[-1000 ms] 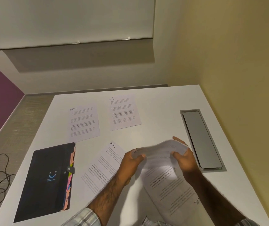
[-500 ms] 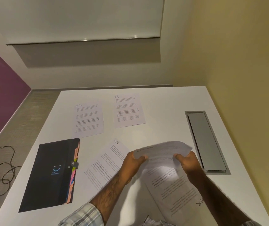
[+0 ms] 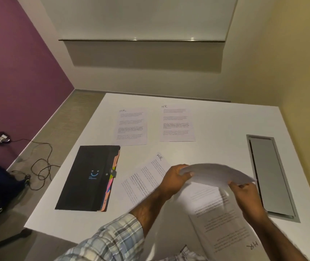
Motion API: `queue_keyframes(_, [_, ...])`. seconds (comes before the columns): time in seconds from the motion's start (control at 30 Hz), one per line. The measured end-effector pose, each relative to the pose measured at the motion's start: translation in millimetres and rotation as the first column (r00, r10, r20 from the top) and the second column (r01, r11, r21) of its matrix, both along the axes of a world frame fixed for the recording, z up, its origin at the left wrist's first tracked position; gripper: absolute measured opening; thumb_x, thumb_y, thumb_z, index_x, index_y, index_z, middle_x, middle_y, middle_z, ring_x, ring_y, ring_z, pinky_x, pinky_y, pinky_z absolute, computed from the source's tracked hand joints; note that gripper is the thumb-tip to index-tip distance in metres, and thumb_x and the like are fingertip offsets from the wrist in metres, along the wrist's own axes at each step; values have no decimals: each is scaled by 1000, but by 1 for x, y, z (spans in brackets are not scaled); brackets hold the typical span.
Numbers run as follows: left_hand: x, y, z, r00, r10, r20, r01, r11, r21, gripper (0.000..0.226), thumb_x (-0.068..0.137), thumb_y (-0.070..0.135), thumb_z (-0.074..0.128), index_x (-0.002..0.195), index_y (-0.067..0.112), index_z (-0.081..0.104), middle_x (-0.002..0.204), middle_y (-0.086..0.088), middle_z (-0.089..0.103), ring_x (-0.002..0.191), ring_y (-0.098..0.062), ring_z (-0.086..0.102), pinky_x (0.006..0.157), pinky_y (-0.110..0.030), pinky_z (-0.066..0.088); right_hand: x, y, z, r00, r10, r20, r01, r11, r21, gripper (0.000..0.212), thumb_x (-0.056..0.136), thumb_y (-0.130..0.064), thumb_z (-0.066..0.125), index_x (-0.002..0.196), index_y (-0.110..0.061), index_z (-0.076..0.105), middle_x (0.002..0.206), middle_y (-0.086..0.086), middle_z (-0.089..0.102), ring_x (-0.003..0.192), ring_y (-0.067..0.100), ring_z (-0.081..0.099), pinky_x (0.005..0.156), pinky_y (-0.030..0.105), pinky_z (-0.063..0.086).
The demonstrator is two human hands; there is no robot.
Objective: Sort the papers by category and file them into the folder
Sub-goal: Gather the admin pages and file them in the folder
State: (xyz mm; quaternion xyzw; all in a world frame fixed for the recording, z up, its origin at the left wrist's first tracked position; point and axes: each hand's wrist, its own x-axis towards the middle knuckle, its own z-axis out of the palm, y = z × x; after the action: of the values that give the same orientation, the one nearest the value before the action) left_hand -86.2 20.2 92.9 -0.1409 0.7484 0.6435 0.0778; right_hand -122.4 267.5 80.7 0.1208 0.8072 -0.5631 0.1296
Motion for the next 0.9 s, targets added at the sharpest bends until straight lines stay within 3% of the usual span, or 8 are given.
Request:
queue_keyframes(0.13, [10, 4, -12, 996, -51, 66, 58, 993, -106, 13, 98, 21, 65, 100, 10, 71, 96, -3, 69, 87, -15, 63, 76, -23, 48, 8, -5, -6, 999, 49, 24, -48, 999, -8, 39, 97, -9, 62, 136, -10, 61, 118, 8, 70, 104, 26, 65, 90, 37, 49])
queue_keyframes(0.2, [10, 5, -16, 998, -26, 63, 36, 987, -156, 32, 99, 32, 61, 92, 1, 69, 86, -3, 65, 82, -16, 59, 74, -31, 44, 8, -10, -4, 1000, 17, -3, -17, 1000, 6, 38, 97, -10, 62, 135, -7, 61, 117, 11, 70, 102, 29, 64, 90, 37, 48])
queue_keyframes(0.3, [10, -1, -8, 999, 19, 40, -13, 992, -126, 41, 95, 51, 58, 96, 13, 73, 94, -5, 76, 87, -22, 73, 80, -40, 56, 4, -19, 9, 999, 8, -35, -8, 1000, 1, 29, 98, -12, 63, 126, -4, 65, 106, 9, 70, 98, 30, 66, 85, 37, 49])
queue_keyframes(0.37, [13, -11, 7, 998, 71, 3, -70, 991, -117, 36, 96, 50, 57, 98, 17, 74, 100, -8, 77, 96, -25, 74, 83, -45, 58, 2, -28, 19, 999, 36, -34, -38, 998, -48, 26, 98, -13, 64, 124, -8, 66, 101, 4, 71, 95, 26, 68, 86, 38, 51])
queue_keyframes(0.6, [26, -78, 47, 946, 318, -59, -309, 944, 119, 18, 101, 22, 61, 106, 9, 74, 110, -16, 76, 93, -21, 74, 86, -37, 59, 18, -99, 30, 981, 187, -43, -192, 965, -181, 14, 98, -10, 65, 110, -14, 73, 96, -1, 79, 78, 14, 75, 71, 27, 57])
queue_keyframes(0.73, [35, -138, 51, 932, 361, -17, -352, 918, 181, 29, 104, 28, 55, 108, 6, 73, 102, -8, 79, 94, -21, 76, 84, -33, 62, 25, -154, 36, 981, 189, -44, -194, 964, -183, 12, 99, -10, 62, 104, -13, 73, 86, 2, 77, 61, 6, 69, 53, 19, 50])
queue_keyframes(0.8, [38, -181, 43, 918, 397, 19, -396, 909, 128, 39, 106, 36, 49, 109, 6, 74, 101, -6, 79, 93, -22, 76, 82, -32, 62, 27, -179, 37, 985, 167, -41, -171, 971, -164, 11, 99, -10, 63, 98, -12, 73, 85, 3, 79, 69, 16, 73, 59, 27, 56])
queue_keyframes(0.9, [47, -248, 13, 864, 492, 109, -495, 869, 0, 36, 103, 27, 49, 107, 0, 71, 93, -15, 73, 81, -31, 70, 71, -34, 60, 28, -207, 34, 994, 105, -39, -109, 988, -109, 14, 97, -10, 64, 88, -15, 73, 80, 2, 78, 73, 25, 71, 70, 34, 54])
